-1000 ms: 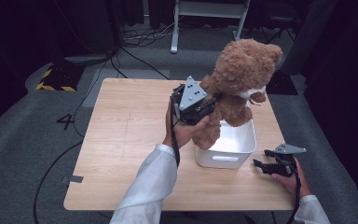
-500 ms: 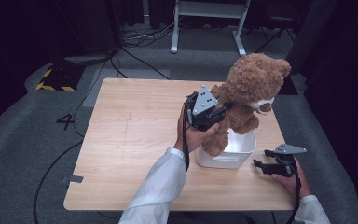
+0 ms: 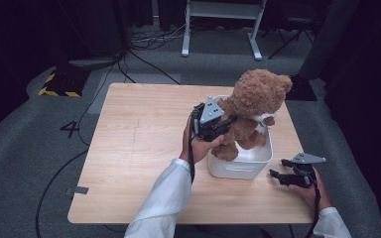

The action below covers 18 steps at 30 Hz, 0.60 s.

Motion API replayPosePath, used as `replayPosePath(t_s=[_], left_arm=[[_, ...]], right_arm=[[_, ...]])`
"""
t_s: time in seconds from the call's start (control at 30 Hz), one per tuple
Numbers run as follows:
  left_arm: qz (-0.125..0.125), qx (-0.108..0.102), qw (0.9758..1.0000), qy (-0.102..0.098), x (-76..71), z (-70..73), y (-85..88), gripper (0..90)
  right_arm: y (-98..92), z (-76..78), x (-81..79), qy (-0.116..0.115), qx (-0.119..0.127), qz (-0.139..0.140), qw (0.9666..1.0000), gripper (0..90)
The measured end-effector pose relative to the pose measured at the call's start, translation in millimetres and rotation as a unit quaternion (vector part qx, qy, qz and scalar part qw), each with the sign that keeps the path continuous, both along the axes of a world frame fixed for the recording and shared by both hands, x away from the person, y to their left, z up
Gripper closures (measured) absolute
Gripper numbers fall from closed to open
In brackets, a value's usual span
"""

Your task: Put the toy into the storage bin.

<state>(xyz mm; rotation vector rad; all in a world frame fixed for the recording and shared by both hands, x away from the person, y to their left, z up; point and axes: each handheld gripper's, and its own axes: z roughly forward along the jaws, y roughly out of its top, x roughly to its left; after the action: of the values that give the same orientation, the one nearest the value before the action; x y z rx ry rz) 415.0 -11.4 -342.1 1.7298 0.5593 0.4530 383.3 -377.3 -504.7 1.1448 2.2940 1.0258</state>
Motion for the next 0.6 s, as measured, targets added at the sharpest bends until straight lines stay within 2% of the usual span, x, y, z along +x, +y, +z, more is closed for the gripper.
replayPosePath(t_s=[0.1,0.37,0.6], left_arm=[[-0.002,0.017,0.9998,-0.002,-1.1,-6.4,-6.1,73.0],[-0.004,0.013,0.9998,0.011,2.4,-14.8,-2.7,72.7],[-0.002,0.036,0.9992,0.015,5.2,-26.0,-0.1,72.1]], right_arm=[[0.0,0.0,0.0,0.0,0.0,0.0,1.0,26.9],[-0.1,0.0,0.1,0.0,0.0,0.001,1.0,26.9],[0.0,0.0,0.1,0.0,0.0,0.001,1.0,26.9]])
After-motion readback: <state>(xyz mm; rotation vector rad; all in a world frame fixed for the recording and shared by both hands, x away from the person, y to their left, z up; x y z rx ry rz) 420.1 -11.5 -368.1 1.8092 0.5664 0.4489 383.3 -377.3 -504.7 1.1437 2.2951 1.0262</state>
